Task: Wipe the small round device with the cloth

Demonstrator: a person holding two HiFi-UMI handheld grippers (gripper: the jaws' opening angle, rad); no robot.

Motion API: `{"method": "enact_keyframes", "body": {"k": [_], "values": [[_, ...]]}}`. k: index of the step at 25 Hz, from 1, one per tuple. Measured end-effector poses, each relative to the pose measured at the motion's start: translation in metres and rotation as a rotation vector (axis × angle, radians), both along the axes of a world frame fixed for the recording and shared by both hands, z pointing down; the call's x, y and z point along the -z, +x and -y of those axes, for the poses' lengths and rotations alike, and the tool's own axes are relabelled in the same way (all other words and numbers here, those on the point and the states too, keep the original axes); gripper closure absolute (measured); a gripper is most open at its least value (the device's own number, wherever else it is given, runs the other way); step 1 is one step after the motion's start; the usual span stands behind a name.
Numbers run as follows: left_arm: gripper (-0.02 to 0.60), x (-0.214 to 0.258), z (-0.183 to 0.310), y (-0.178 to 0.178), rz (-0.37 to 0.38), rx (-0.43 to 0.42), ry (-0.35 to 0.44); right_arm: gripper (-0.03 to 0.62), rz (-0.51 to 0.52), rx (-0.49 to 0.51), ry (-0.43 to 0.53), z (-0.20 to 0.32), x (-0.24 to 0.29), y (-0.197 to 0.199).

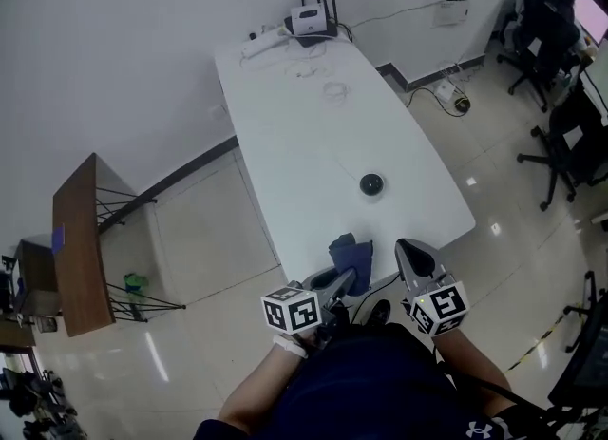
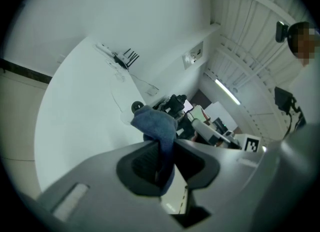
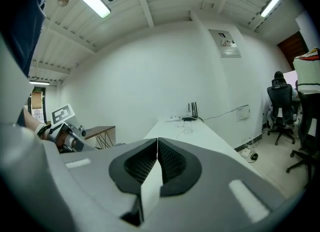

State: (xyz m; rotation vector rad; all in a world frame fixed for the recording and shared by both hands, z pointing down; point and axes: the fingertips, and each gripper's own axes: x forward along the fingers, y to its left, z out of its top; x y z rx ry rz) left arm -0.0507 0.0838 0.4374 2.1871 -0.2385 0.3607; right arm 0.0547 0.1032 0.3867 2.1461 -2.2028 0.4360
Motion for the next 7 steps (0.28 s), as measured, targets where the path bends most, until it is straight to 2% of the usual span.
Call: {"method": "enact_keyframes", "body": {"k": [3, 7], "values": [[0.503, 0.001, -0.003, -0.005, 0.012, 0.043, 0.006, 0.582, -0.005, 0.016, 0.019, -0.007, 0.002, -0.003], [0.503, -0.006, -0.022, -0.008, 0.035, 0.043, -0.008, 0.582, 0.001, 0.020, 0.009, -0.021, -0.003, -0.002]]}}
